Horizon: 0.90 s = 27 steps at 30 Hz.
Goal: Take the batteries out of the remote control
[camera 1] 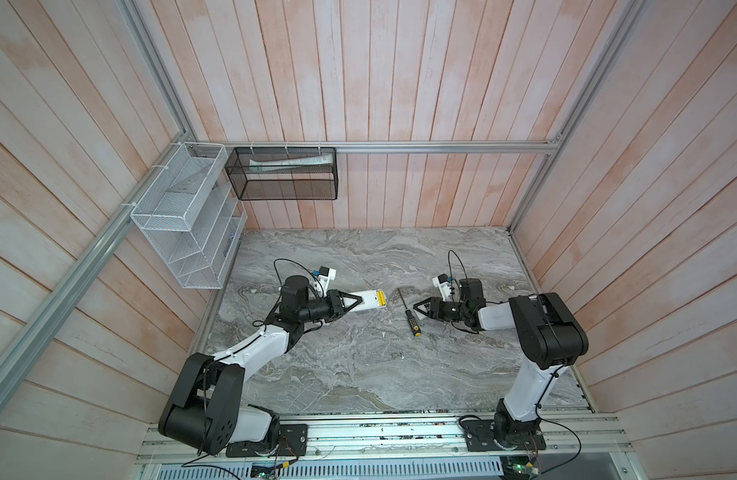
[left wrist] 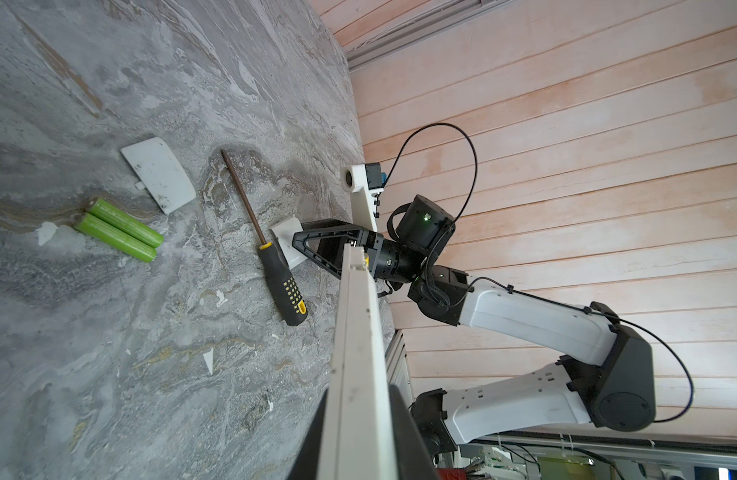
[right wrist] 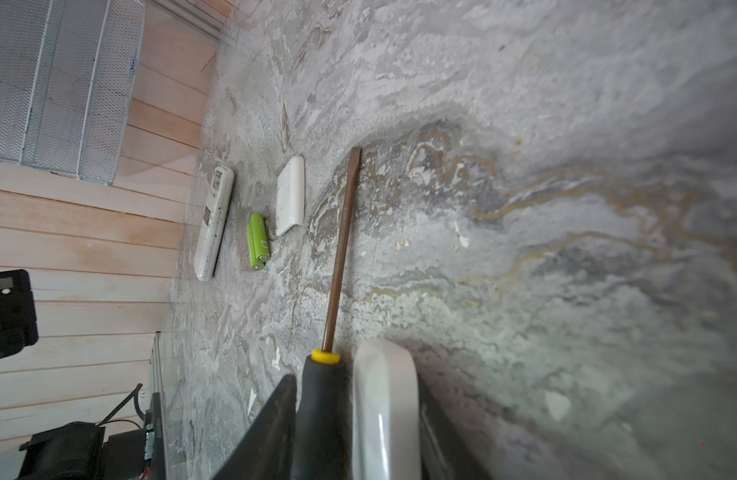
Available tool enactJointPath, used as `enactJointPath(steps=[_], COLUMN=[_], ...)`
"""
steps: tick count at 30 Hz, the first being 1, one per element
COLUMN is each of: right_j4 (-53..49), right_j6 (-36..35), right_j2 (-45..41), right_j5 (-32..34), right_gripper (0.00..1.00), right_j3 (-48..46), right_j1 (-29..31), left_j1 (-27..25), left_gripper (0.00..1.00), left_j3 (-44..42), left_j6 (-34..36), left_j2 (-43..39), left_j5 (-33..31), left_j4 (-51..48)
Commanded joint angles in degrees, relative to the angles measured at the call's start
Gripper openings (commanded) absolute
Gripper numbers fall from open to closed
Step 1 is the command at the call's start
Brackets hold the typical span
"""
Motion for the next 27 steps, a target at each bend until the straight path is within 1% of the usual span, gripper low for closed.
enactJointPath(steps=[1, 3, 7, 11, 16, 21, 27], right_j4=[-4.03, -5.73, -9.31, -13.07, -15.33, -17.16, -17.73], right_j6=[-2.15, -3.2, -5.05, -7.55, -12.76, -21.27, -33.65], right_j2=[-0.9, -1.63, -4.16, -7.57, -13.96, -20.77, -27.01], right_j5=[3.94, 4.95, 9.18, 13.5, 14.23, 13.72, 18.85], right_gripper=[0.47, 0.48, 0.52, 0.53, 0.56, 0.6, 0.66], right_j3=[-1.08, -0.63, -0.02, 0.73, 0.92, 1.72, 1.99], right_j1=[-1.03, -1.23, -1.26, -1.16, -0.31, 4.0, 13.94], left_j1=[0.25, 0.25, 0.26, 0.25, 0.25, 0.25, 0.25], left_gripper=[0.0, 0.0, 0.0, 0.0, 0.0, 0.0, 0.0], left_j3=[-0.57, -0.63, -0.63, -0.64, -0.62, -0.32, 0.19], left_j6=[1.5, 1.59, 2.66, 4.63, 7.31, 9.94, 12.2], left_j2=[-1.19, -1.26, -1.26, -0.87, -0.03, 0.1, -0.3], left_j5=[-0.17, -0.13, -0.57, -0.19, 1.14, 1.72, 2.16], left_j4=[0.14, -0.05, -1.62, -3.22, -4.97, -7.22, -10.32])
